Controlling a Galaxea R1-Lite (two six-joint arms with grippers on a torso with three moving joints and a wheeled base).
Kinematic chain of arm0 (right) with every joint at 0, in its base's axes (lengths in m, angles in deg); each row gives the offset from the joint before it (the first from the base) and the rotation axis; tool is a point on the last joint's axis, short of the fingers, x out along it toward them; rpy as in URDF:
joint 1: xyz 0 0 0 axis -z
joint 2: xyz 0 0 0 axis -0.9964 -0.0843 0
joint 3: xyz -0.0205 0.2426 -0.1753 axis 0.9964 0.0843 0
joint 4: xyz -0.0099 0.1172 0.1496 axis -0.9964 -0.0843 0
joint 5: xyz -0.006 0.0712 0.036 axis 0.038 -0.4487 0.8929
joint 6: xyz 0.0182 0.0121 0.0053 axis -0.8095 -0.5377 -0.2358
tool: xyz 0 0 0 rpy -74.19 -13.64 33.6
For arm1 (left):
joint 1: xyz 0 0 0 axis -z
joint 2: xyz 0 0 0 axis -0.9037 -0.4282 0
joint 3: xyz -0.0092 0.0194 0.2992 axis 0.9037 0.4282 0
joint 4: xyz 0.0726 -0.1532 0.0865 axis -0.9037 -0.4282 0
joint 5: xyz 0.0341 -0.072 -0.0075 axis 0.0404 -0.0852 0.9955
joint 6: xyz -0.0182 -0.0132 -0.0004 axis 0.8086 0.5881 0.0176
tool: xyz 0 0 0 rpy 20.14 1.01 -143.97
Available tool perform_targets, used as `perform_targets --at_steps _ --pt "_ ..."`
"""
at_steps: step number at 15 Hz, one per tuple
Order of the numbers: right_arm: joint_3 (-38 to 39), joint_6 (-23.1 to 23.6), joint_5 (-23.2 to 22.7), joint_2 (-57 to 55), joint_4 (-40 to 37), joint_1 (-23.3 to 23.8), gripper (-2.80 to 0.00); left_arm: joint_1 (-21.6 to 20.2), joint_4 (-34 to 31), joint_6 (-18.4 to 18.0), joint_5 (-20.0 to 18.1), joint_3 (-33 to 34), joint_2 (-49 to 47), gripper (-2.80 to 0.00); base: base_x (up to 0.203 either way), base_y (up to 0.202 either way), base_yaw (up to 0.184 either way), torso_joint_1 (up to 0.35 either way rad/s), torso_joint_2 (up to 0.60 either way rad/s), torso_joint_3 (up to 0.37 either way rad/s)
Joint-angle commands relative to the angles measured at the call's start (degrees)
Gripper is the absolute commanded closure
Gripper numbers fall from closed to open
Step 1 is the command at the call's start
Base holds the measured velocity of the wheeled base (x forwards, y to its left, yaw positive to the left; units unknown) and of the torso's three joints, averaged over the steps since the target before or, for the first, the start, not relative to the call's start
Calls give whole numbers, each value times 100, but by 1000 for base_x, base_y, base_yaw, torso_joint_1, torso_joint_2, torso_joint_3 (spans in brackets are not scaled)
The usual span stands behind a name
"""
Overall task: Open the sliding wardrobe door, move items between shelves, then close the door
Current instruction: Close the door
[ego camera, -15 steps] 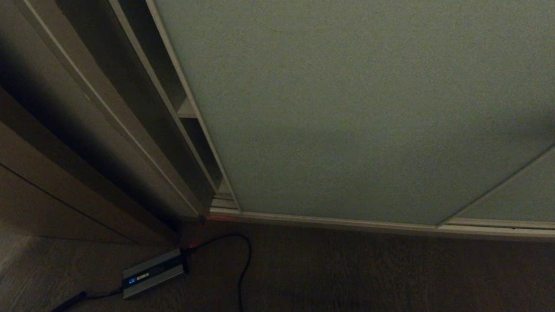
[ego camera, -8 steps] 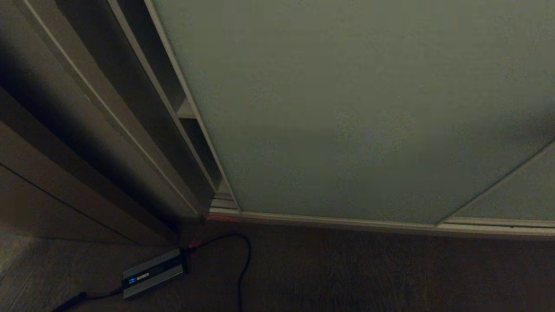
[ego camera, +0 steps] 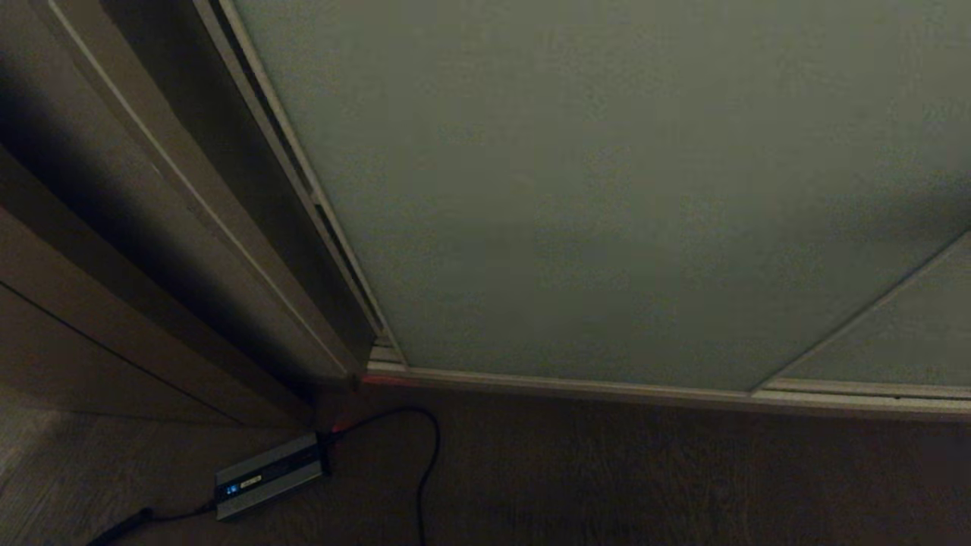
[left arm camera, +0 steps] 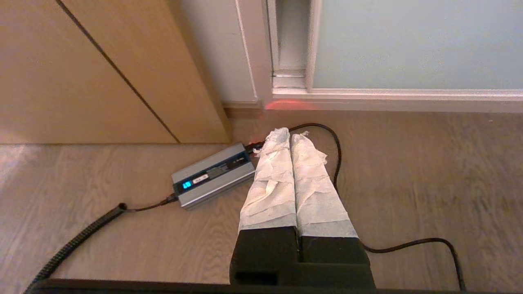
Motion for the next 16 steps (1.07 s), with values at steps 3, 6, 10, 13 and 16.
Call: perform_targets --at_steps 3,6,10,13,16 --pt "180 -18 -20 161 -26 -57 0 4 0 -2 -6 0 -9 0 0 0 0 0 0 0" --pt "418 -18 -20 358 -10 -140 0 4 0 -2 2 0 -9 0 0 0 0 0 0 0" --pt "672 -11 -64 556 -12 -292 0 4 0 -2 2 0 -9 0 0 0 0 0 0 0" --pt "737 -9 -61 678 -36 -408 0 4 0 -2 -1 0 -9 0 0 0 0 0 0 0" --pt "808 -16 -55 719 -23 -513 0 4 0 -2 -6 0 -1 0 0 0 0 0 0 0"
